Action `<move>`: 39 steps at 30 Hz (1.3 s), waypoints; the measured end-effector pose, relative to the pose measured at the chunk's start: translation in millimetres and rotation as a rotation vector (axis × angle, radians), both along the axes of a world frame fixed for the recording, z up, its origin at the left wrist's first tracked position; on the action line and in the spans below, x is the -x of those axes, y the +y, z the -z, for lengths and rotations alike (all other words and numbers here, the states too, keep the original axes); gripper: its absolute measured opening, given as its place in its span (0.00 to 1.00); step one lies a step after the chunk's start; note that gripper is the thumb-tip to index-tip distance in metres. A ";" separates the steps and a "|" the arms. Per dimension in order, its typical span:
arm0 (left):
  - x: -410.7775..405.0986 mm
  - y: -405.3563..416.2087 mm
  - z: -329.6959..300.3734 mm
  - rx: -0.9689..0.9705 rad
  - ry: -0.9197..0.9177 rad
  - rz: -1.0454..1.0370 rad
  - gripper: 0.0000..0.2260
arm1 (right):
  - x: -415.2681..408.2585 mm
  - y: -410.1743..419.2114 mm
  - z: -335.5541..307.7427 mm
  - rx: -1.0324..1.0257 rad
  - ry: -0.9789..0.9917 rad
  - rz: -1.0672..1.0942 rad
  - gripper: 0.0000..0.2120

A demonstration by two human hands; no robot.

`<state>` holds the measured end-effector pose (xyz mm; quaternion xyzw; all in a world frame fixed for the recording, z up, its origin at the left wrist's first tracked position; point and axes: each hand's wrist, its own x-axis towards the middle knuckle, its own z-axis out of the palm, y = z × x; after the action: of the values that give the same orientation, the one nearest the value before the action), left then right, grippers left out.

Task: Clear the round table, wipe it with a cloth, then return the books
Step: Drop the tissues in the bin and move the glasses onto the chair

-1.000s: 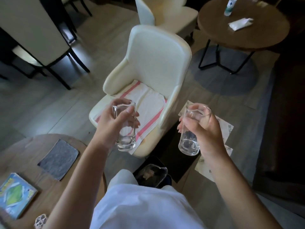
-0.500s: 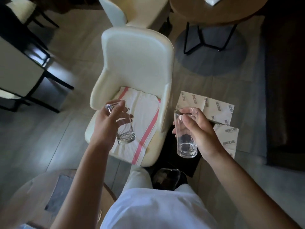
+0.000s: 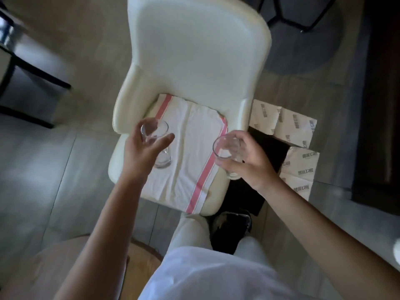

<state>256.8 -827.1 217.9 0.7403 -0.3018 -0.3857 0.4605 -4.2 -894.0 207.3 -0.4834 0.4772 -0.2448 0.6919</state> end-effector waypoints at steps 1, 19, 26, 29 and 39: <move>-17.4 -4.5 12.6 -0.044 -0.042 0.009 0.23 | -18.2 -6.9 17.1 -0.017 -0.003 -0.031 0.30; -149.8 -57.1 230.2 -0.303 -0.403 0.126 0.32 | -131.6 -61.9 218.8 0.177 0.563 -0.139 0.29; -170.9 -101.5 269.3 -0.381 -0.423 0.171 0.30 | -149.6 -96.8 264.8 0.076 0.665 -0.103 0.34; -174.1 -125.8 288.9 -0.406 -0.470 0.243 0.31 | -156.7 -120.0 284.9 0.136 0.725 -0.155 0.35; -171.3 -165.2 323.9 -0.430 -0.576 0.392 0.30 | -168.1 -143.6 324.2 0.259 0.761 -0.154 0.34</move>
<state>428.1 -992.3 -106.0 0.8260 -0.4660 -0.2975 0.1097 164.0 -1037.6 -116.9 -0.6569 0.6268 -0.0540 0.4156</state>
